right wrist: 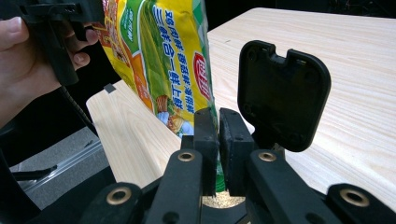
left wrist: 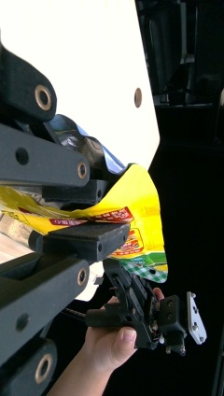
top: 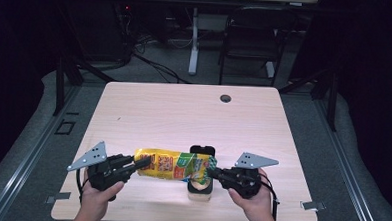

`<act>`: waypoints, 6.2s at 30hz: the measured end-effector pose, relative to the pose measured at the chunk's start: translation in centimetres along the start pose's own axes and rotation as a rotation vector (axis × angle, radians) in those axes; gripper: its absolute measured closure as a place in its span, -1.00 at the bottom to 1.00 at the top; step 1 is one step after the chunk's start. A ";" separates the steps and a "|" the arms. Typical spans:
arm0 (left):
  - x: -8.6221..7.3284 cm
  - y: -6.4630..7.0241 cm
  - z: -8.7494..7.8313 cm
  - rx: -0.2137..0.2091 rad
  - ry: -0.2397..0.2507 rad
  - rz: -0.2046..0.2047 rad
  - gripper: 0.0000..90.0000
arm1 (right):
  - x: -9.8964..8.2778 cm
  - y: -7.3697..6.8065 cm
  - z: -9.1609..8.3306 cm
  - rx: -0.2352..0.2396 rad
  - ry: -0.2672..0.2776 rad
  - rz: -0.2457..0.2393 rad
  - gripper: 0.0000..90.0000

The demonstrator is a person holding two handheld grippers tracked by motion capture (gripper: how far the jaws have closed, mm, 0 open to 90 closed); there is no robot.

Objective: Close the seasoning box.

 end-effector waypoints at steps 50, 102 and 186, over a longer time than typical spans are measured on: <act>-0.9 -0.7 -0.5 0.017 -0.032 0.005 0.71 | 1.0 -0.5 1.2 -0.030 -0.371 -0.214 0.99; -4.9 -3.1 -1.9 0.048 -0.137 -0.032 0.58 | 2.5 -1.8 2.3 -0.023 -0.399 -0.274 1.00; -8.7 -7.0 -2.9 0.145 -0.200 -0.114 0.27 | 4.0 -3.2 4.2 -0.018 -0.386 -0.329 1.00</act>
Point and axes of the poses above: each handheld gripper's, and its own axes: z roughly forward along the jaws, x roughly out of its top, y roughly to its right, the point moved 9 cm from there along z, roughly forward along the jaws, and after that the axes turned 1 degree about y, right-handed, at the moved point
